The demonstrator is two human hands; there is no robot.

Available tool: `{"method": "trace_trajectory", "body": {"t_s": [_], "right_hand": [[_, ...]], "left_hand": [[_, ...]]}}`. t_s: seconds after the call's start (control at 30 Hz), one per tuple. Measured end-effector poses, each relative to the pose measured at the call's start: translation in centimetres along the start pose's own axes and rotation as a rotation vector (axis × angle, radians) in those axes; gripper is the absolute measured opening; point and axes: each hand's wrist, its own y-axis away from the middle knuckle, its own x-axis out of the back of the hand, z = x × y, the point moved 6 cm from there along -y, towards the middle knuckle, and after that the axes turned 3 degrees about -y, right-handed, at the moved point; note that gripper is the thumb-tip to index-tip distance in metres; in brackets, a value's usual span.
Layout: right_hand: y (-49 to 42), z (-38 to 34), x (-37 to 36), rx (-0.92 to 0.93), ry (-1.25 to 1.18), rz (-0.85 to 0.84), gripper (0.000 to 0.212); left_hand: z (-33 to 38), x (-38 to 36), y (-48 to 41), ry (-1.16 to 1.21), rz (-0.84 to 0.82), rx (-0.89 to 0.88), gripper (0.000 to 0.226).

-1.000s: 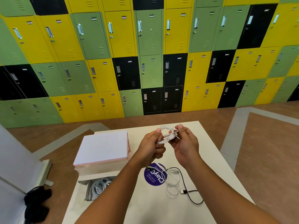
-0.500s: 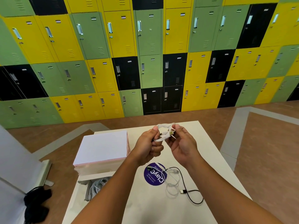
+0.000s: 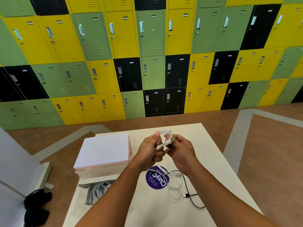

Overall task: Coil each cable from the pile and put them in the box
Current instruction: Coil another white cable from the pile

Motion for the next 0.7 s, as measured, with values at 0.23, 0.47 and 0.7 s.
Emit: {"method": "trace_trajectory", "body": {"t_s": [0.23,0.47,0.7], "right_hand": [[0.5,1.4,0.2,0.018,0.133,-0.089,0.023],[0.5,1.6,-0.2,0.078,0.250,-0.048,0.020],[0.3,0.8,0.1,0.108,0.199,-0.013,0.018]], "left_hand": [[0.2,0.5,-0.5,0.092,0.044,-0.056,0.044],[0.6,0.5,-0.4,-0.268,0.264,-0.269,0.037],[0.8,0.0,-0.2,-0.310,0.211,-0.306,0.035]]}}
